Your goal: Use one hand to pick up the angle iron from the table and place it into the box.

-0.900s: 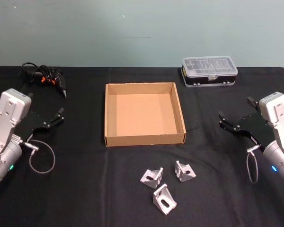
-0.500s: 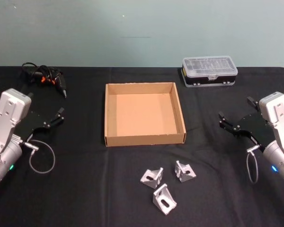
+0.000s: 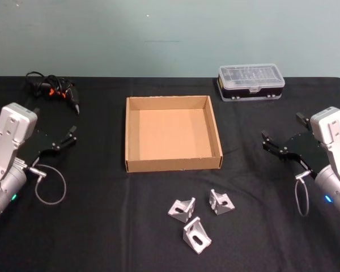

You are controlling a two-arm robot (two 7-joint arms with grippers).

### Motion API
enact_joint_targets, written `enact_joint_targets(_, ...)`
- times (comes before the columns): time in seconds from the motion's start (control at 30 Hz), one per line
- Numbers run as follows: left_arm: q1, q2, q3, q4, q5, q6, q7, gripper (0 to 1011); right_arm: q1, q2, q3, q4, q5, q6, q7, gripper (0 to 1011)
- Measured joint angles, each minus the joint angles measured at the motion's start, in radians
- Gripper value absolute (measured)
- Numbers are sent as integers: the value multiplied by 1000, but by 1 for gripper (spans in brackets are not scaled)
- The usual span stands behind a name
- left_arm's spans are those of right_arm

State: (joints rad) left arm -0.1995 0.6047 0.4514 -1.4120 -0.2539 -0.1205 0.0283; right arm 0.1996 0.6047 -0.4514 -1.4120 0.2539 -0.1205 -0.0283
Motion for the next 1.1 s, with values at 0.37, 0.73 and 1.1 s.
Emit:
enact_joint_targets(0.37,0,0,0,0,0,0,0,1011,0,0,0,0,0,0,0,1004)
enact_joint_targets(0.73,0,0,0,0,0,0,0,1012,0,0,0,0,0,0,0,1004)
enact_joint_targets(1.1,0,0,0,0,0,0,0,1011,-28,9,38,-44,22,-1,34,1004)
